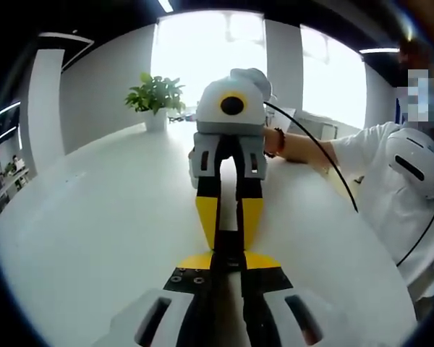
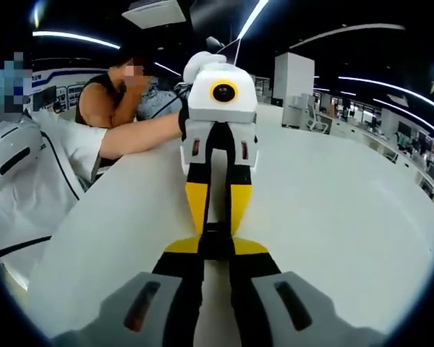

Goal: Snap the two parts of the plastic buckle together until the buckle closes and remains connected.

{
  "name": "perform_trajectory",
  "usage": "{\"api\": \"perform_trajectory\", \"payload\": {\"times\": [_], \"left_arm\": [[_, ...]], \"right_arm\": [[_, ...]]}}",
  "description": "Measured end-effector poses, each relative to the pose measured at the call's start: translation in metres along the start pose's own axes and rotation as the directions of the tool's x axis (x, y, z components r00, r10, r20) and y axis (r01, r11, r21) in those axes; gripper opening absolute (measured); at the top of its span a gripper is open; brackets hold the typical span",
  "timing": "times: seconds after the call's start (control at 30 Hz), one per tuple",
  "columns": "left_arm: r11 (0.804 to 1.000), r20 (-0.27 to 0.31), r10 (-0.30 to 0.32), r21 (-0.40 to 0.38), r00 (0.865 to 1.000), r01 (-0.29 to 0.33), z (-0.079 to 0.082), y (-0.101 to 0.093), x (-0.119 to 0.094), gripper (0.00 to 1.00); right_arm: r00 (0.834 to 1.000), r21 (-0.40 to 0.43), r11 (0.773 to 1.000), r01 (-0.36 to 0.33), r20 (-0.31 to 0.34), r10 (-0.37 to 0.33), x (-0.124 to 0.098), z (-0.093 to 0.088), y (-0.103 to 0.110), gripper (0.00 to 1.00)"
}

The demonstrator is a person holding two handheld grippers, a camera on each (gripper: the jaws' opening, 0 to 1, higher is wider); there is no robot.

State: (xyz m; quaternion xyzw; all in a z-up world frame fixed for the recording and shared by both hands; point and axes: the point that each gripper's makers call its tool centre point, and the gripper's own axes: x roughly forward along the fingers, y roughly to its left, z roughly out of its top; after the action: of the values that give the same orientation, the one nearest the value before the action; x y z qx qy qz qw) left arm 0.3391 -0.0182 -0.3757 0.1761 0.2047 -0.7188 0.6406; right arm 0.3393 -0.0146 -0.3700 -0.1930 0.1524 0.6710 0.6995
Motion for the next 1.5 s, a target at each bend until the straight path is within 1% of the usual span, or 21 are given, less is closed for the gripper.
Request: {"api": "perform_trajectory", "payload": {"times": [0.17, 0.23, 0.33, 0.4, 0.57, 0.67, 0.7, 0.73, 0.8, 0.87, 0.93, 1.0, 1.03, 1.07, 1.13, 1.17, 1.2, 1.23, 1.33, 1.37, 1.5], "left_arm": [[1.000, 0.000, 0.000, 0.004, 1.000, 0.000, 0.000, -0.002, 0.001, 0.10], [1.000, 0.001, 0.000, 0.005, 1.000, 0.000, 0.000, -0.003, 0.001, 0.10], [1.000, 0.004, 0.005, 0.005, 1.000, -0.005, 0.000, -0.003, 0.002, 0.10], [1.000, 0.004, 0.006, 0.008, 1.000, -0.006, 0.000, -0.003, 0.002, 0.10], [1.000, 0.002, 0.009, 0.007, 1.000, -0.009, 0.000, -0.003, 0.002, 0.10], [1.000, 0.003, 0.009, 0.008, 1.000, -0.009, 0.000, -0.003, 0.002, 0.10], [1.000, 0.003, 0.008, 0.008, 1.000, -0.008, 0.000, -0.002, 0.001, 0.10], [1.000, 0.003, 0.008, 0.009, 1.000, -0.008, 0.000, -0.002, 0.001, 0.10], [1.000, 0.005, 0.008, 0.010, 1.000, -0.008, 0.000, -0.003, 0.002, 0.10], [1.000, 0.006, 0.008, 0.010, 1.000, -0.008, 0.000, -0.003, 0.002, 0.10], [1.000, 0.006, 0.007, 0.010, 1.000, -0.007, 0.000, -0.003, 0.002, 0.10], [1.000, 0.006, 0.006, 0.009, 1.000, -0.006, 0.000, -0.001, 0.001, 0.10], [1.000, 0.006, 0.006, 0.010, 1.000, -0.006, 0.000, -0.003, 0.002, 0.10], [1.000, 0.007, 0.006, 0.009, 1.000, -0.006, 0.000, -0.003, 0.002, 0.10], [1.000, 0.007, 0.007, 0.007, 1.000, -0.007, 0.000, -0.005, 0.003, 0.10], [1.000, 0.007, 0.006, 0.008, 1.000, -0.007, -0.001, -0.006, 0.003, 0.10], [1.000, 0.007, 0.007, 0.008, 1.000, -0.007, -0.001, -0.007, 0.004, 0.10], [1.000, 0.006, 0.007, 0.008, 1.000, -0.007, -0.001, -0.006, 0.004, 0.10], [1.000, 0.007, 0.007, 0.008, 1.000, -0.007, -0.001, -0.006, 0.004, 0.10], [1.000, 0.007, 0.007, 0.009, 1.000, -0.007, -0.001, -0.007, 0.004, 0.10], [1.000, 0.006, 0.007, 0.010, 1.000, -0.007, -0.001, -0.008, 0.004, 0.10]], "right_arm": [[1.000, 0.007, 1.000, -0.002, -0.006, 0.002, 0.001, 0.000, 0.000, 0.13], [1.000, -0.006, 1.000, 0.018, -0.005, -0.018, 0.000, 0.000, -0.005, 0.18], [1.000, 0.026, 1.000, 0.010, -0.028, -0.010, -0.003, -0.002, -0.005, 0.16], [0.999, 0.017, 1.000, 0.023, -0.026, -0.022, -0.006, -0.003, -0.008, 0.18], [0.998, 0.045, 0.998, 0.050, 0.038, -0.051, -0.017, 0.010, -0.019, 0.22], [0.986, 0.081, 0.991, 0.104, 0.119, -0.113, -0.026, 0.022, -0.031, 0.26], [0.983, 0.105, 0.988, 0.114, 0.132, -0.128, -0.028, 0.024, -0.036, 0.31], [0.975, 0.144, 0.980, 0.135, 0.159, -0.157, -0.030, 0.027, -0.042, 0.37], [0.965, 0.242, 0.957, 0.157, 0.170, -0.201, -0.033, 0.028, -0.051, 0.49], [0.952, 0.290, 0.939, 0.187, 0.181, -0.245, -0.035, 0.029, -0.058, 0.50], [0.935, 0.294, 0.925, 0.242, 0.183, -0.303, -0.041, 0.028, -0.070, 0.54], [0.900, 0.279, 0.901, 0.331, 0.193, -0.391, -0.049, 0.028, -0.085, 0.59], [0.888, 0.272, 0.889, 0.367, 0.181, -0.422, -0.053, 0.026, -0.090, 0.62], [0.854, 0.269, 0.871, 0.412, 0.220, -0.472, -0.058, 0.030, -0.095, 0.73], [0.811, 0.286, 0.832, 0.475, 0.224, -0.540, -0.066, 0.027, -0.108, 0.94], [0.786, 0.290, 0.814, 0.503, 0.238, -0.570, -0.071, 0.027, -0.114, 0.99], [0.776, 0.279, 0.804, 0.526, 0.231, -0.587, -0.076, 0.025, -0.118, 1.00], [0.770, 0.282, 0.791, 0.544, 0.209, -0.603, -0.076, 0.021, -0.120, 1.00], [0.766, 0.297, 0.784, 0.545, 0.202, -0.610, -0.077, 0.017, -0.120, 1.00], [0.760, 0.297, 0.776, 0.557, 0.195, -0.620, -0.077, 0.015, -0.119, 1.00], [0.751, 0.300, 0.766, 0.569, 0.191, -0.632, -0.079, 0.016, -0.118, 1.00]]}}
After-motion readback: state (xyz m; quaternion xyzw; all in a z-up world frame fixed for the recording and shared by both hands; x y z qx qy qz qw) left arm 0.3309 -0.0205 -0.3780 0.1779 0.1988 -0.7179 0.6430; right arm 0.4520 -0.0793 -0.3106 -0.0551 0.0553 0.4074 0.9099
